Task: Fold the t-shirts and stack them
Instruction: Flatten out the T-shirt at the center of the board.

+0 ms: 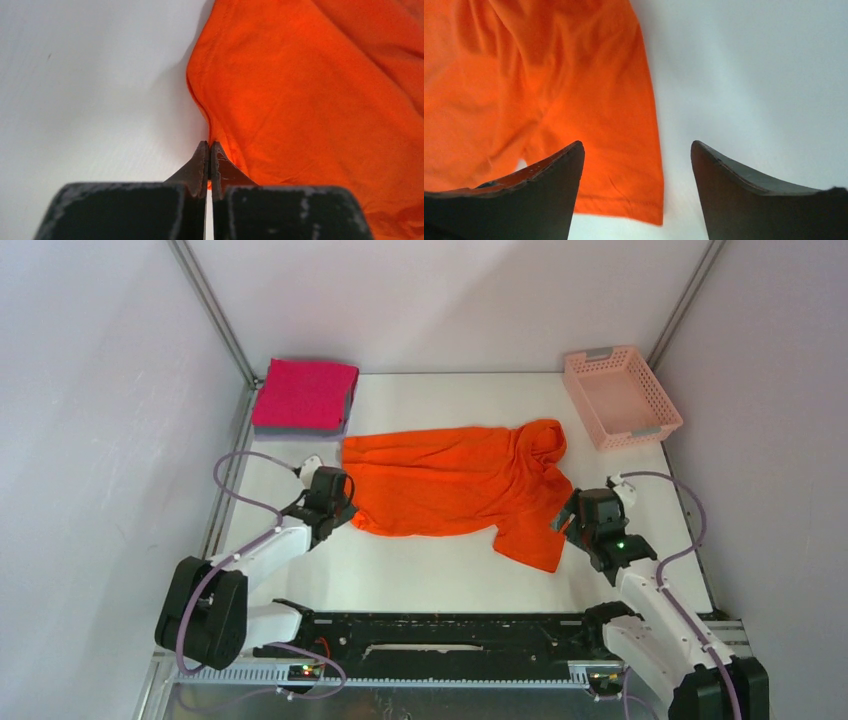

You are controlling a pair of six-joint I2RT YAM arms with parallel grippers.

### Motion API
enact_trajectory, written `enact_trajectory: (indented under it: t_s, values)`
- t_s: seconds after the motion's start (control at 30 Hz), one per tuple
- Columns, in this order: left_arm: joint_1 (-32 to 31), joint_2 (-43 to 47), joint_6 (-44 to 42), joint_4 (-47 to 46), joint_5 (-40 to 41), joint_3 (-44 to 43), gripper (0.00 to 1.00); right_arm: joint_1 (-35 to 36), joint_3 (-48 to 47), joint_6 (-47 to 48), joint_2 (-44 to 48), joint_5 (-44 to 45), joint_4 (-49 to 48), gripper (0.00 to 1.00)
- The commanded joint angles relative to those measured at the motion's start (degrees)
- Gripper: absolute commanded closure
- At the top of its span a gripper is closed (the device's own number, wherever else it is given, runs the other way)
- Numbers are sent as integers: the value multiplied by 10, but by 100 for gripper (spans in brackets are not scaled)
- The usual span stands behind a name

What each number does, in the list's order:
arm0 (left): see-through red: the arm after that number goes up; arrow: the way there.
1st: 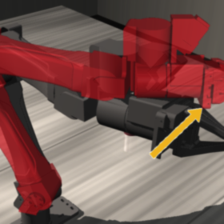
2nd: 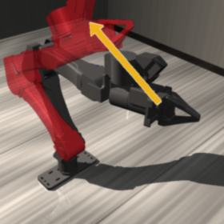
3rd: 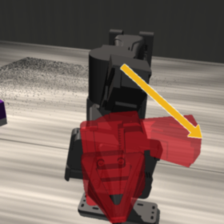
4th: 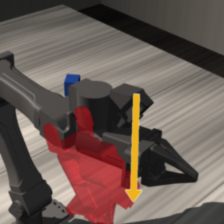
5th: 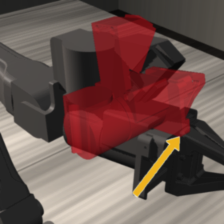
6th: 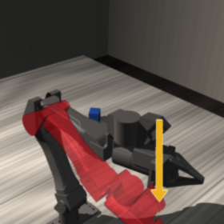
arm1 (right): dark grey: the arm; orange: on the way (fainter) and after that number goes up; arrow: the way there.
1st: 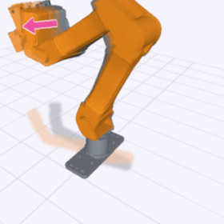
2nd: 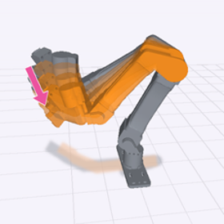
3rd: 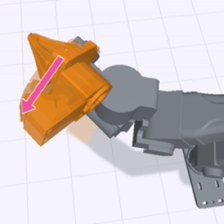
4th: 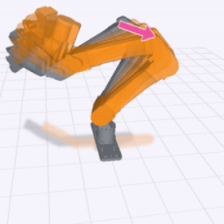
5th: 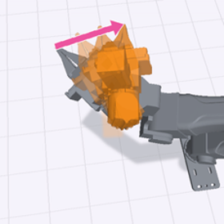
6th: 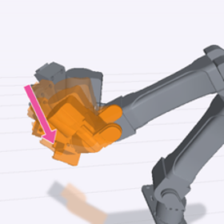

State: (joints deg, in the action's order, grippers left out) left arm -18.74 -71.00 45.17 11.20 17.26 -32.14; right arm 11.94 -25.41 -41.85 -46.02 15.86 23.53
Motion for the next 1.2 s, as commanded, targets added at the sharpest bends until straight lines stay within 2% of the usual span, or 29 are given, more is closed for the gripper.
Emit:
enact_trajectory:
  t_s: [0.0, 0.13, 0.27, 0.5, 0.6, 0.77, 0.8, 1.0, 1.17]
  values:
    - [-2, 3, -21, -46, -10, -3, 100, 41, -25, -34, -21, -36, 115, 24]
    - [-2, -7, -24, -51, -10, -2, 100, 90, -25, -67, -34, -30, 174, 36]
    - [-2, -7, -24, -50, -3, 2, 100, 109, -25, -70, -54, -41, 183, 52]
    - [-2, -7, -24, -45, 5, 4, 100, 117, -25, -62, -131, -42, 126, 65]
    - [-2, -6, -24, -47, 5, 5, 100, 117, -23, -58, -169, -51, 85, 74]
    - [-2, -8, -25, -51, 12, 6, 100, 116, -24, -46, -195, -63, 2, 98]
    - [-2, -10, -25, -54, 12, 6, 100, 115, -24, -43, -190, -64, -21, 100]
    - [-2, -4, -36, -46, 17, -24, 100, 91, -39, -23, -129, -60, -149, 100]
    - [-1, 52, -59, 7, 54, -100, 100, 58, -106, 19, -62, -29, -167, 100]
